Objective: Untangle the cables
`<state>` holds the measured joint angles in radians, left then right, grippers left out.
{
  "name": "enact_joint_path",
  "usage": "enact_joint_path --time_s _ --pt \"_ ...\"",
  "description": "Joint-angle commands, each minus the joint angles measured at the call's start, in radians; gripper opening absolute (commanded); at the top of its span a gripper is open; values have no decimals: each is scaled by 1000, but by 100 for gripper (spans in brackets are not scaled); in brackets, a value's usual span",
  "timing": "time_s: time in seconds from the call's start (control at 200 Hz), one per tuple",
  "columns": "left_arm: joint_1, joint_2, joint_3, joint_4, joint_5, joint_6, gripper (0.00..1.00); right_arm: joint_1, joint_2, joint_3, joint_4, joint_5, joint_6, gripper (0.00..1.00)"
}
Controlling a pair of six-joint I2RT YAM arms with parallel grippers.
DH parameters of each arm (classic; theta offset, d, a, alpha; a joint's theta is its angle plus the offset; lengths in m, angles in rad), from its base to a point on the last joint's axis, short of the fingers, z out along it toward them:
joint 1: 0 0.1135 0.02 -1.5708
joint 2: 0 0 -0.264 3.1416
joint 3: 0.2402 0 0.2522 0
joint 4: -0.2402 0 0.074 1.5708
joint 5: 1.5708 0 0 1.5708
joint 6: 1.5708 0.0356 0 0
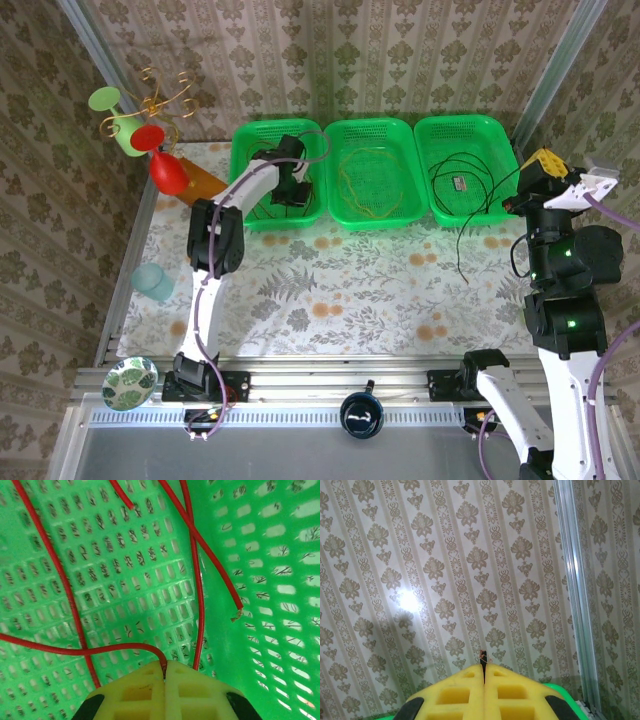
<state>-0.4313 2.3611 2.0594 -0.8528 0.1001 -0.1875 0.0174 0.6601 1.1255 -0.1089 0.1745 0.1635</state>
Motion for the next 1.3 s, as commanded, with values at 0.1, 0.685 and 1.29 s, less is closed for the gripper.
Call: enact_joint_path --time_s 0.1,0.685,1.29 --pt "1 -106 -18 -11 -2 -4 17 -4 -10 7 25 -15 -9 0" --pt "-18 -435 -105 27 -70 30 70 -3 179 142 156 -29 -63 0" --pt "-207 -819 -716 653 101 -78 73 -18 712 521 335 -2 -317 0"
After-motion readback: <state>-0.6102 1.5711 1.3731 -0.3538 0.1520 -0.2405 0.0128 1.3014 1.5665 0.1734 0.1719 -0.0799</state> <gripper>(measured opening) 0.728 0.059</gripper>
